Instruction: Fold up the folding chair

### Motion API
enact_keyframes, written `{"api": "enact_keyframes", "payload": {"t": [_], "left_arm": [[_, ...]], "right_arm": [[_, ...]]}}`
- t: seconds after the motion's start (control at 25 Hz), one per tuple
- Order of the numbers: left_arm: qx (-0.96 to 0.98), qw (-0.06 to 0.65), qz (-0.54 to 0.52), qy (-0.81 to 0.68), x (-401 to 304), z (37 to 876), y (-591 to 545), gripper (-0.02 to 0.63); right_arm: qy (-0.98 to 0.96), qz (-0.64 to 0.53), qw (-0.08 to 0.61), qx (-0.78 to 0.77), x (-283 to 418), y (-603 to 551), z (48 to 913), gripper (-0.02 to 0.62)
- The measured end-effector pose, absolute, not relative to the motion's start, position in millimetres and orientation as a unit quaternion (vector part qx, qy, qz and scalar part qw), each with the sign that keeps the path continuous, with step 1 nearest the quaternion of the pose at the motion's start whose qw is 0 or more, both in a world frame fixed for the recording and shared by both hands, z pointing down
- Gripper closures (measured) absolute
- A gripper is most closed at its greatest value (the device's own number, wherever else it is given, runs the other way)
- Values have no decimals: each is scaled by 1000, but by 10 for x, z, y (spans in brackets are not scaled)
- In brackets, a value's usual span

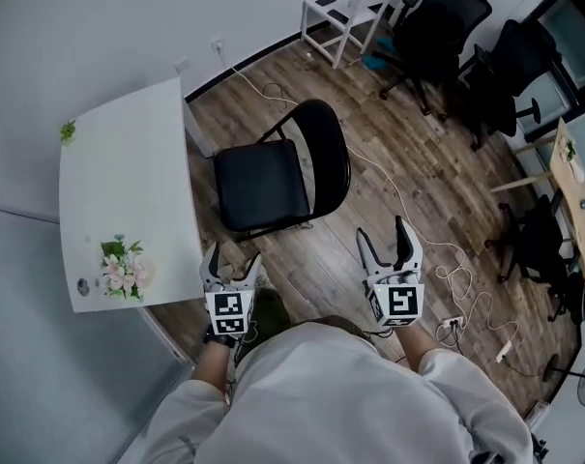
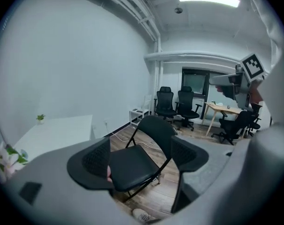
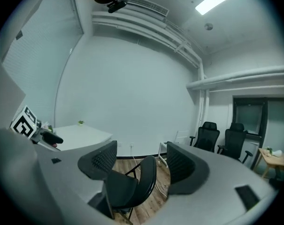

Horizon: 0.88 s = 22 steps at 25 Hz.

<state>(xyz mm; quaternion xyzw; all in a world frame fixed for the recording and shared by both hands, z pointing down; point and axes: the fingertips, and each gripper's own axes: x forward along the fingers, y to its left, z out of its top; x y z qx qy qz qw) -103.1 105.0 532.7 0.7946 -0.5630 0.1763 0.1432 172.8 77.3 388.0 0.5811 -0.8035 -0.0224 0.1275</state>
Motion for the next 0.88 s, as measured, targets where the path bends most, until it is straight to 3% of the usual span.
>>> {"api": "enact_keyframes", "payload": {"t": [0.48, 0.88], "left_arm": [[757, 306, 235, -528, -1142, 6826, -60, 201], [657, 442, 297, -533, -1309, 8435, -537, 201]], "right_arm": [[-788, 43, 190, 584, 1870, -1251, 4508, 255], [-772, 207, 274, 535, 2243, -2877, 5947, 253]]}}
